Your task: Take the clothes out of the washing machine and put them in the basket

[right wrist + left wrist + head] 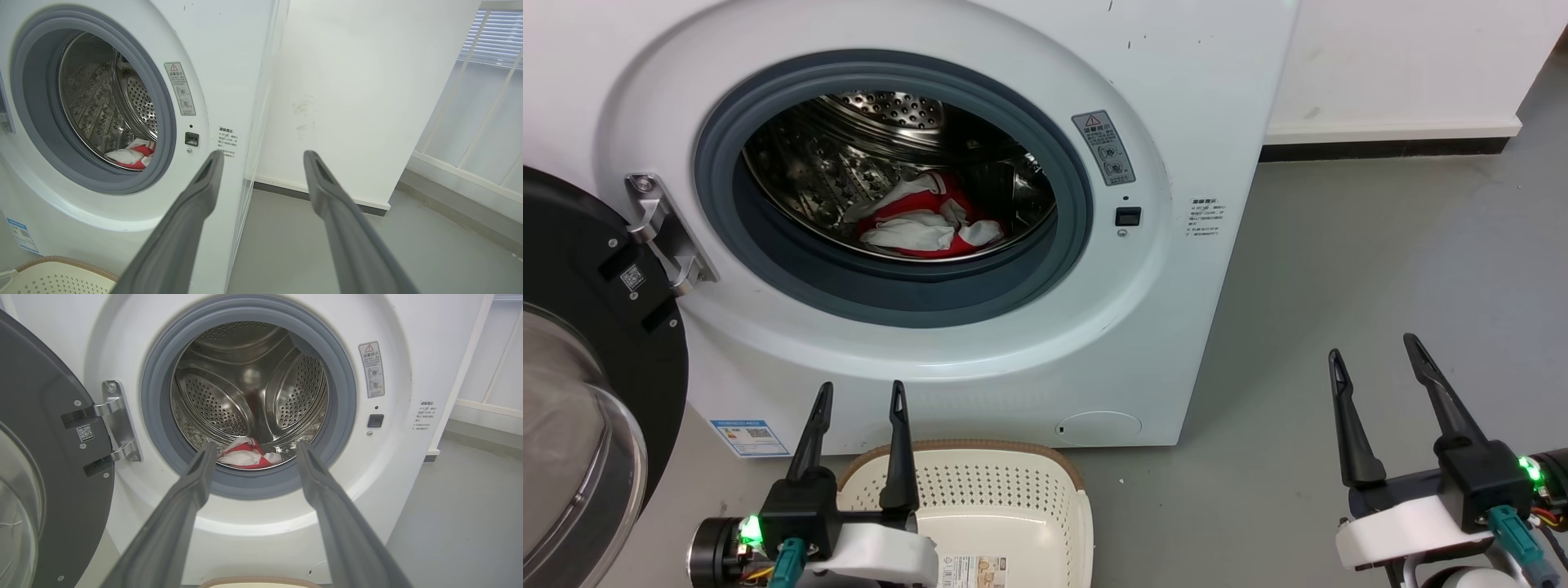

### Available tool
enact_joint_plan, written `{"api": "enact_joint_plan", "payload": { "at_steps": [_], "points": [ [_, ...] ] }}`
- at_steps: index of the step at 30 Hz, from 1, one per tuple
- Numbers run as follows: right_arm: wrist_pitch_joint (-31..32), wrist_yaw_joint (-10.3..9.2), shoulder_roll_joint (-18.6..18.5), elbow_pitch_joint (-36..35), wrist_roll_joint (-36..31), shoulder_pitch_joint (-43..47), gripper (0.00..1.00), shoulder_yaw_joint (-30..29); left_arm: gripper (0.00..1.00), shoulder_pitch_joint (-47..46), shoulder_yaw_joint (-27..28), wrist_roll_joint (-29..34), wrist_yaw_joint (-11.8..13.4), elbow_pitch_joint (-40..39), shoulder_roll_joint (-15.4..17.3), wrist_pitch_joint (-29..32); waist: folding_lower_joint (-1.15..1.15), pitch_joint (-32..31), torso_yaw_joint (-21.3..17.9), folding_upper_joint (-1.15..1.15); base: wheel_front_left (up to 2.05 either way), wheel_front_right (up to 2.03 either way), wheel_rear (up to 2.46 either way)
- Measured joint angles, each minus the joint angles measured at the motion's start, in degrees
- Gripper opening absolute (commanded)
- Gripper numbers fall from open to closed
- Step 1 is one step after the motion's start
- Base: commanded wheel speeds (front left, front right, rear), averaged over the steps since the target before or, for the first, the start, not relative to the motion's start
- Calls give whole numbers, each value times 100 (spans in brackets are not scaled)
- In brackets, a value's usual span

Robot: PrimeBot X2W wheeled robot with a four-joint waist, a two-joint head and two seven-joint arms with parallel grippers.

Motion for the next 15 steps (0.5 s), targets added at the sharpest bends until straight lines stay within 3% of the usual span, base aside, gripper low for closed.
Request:
{"api": "enact_joint_plan", "payload": {
  "at_steps": [9, 15],
  "points": [
    [-89, 0, -4, -21, -118, 4, 100, -43, 100, 4, -5, 238, -37, -23, -4, -93, 0, -17, -26, 0, 0, 0, 0],
    [-153, 0, -11, -18, -320, 9, 100, -16, 100, 87, 172, 126, -350, -33, -100, -149, 0, -21, -57, 0, 0, 0, 0]
  ]
}}
